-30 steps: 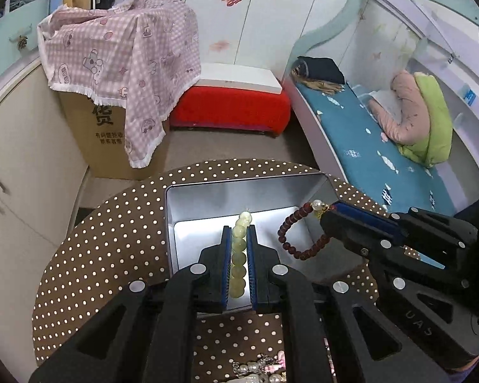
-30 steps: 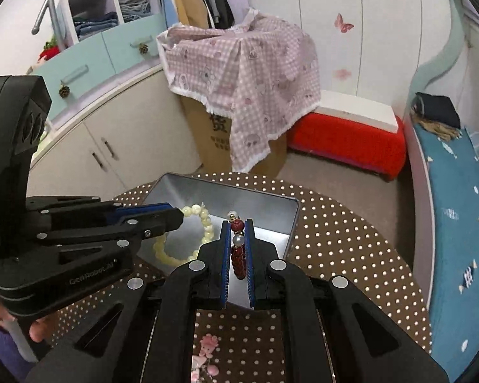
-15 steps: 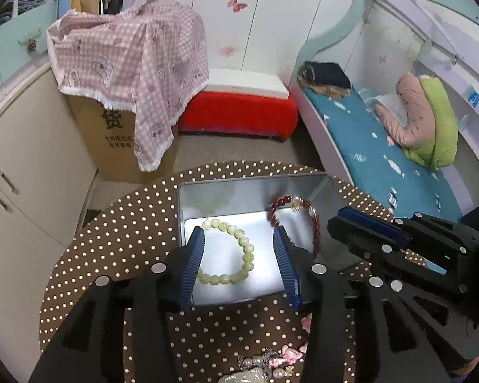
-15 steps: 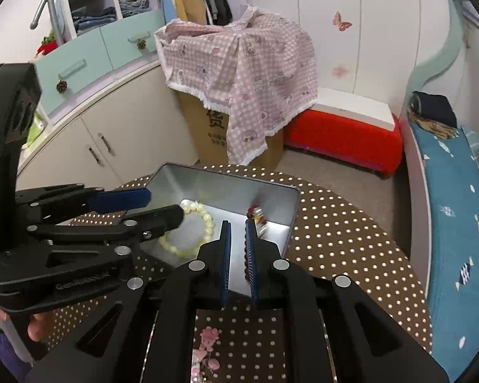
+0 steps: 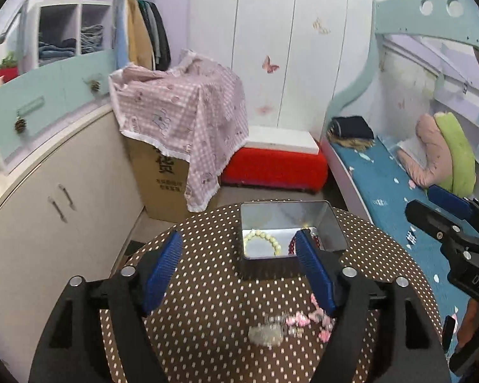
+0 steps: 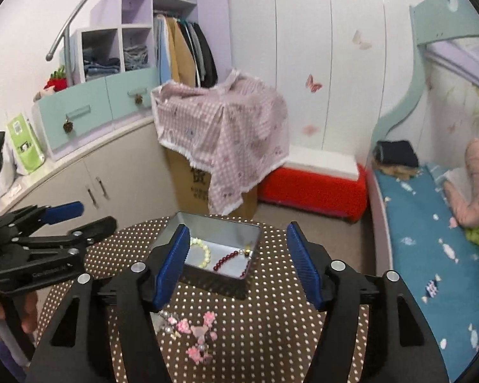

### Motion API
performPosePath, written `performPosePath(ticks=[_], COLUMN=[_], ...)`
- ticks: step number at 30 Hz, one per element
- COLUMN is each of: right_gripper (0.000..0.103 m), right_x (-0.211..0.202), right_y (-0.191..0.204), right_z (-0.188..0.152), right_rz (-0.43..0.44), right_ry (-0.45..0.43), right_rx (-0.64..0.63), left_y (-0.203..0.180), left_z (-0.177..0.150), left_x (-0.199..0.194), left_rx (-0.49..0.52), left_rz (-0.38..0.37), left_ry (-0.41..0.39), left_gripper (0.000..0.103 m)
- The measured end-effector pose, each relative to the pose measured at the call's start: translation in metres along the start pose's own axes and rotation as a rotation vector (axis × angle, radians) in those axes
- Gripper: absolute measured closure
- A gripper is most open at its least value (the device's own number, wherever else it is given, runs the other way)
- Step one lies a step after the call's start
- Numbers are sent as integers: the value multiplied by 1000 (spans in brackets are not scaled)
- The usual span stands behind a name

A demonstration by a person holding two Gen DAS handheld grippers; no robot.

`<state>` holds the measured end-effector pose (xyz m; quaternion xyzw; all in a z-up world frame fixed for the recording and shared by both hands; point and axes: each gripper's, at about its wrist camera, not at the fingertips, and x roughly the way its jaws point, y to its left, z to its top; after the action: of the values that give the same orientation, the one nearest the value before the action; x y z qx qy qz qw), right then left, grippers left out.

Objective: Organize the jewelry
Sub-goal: 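Open both grippers to release the bracelets and withdraw from the box, then grasp the jade pendant with the left gripper while the right grasps a pink charm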

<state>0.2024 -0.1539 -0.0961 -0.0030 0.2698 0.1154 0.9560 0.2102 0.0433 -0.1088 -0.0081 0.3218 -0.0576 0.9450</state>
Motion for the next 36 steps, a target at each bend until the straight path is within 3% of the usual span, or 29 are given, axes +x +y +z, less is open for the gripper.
performPosePath(ticks=[5,11,23,36], right_gripper=[41,41,41,41], right_x=[-24,-25,6,43], right_y=[4,3,-1,-10], right_z=[-24,-54,-104,-140], right_rz=[-21,-20,-22,2], right_ry=[-1,53,178,287], right_rx=[1,15,24,46], left_y=[1,7,12,-10], left_z=[-22,-49,-83,-115], left_x=[-21,-26,13,75], left_rx=[-9,-31,-26,46], left_rz=[28,13,13,-16], left_ry=[-24,10,119,264], left_gripper=[25,25,25,25])
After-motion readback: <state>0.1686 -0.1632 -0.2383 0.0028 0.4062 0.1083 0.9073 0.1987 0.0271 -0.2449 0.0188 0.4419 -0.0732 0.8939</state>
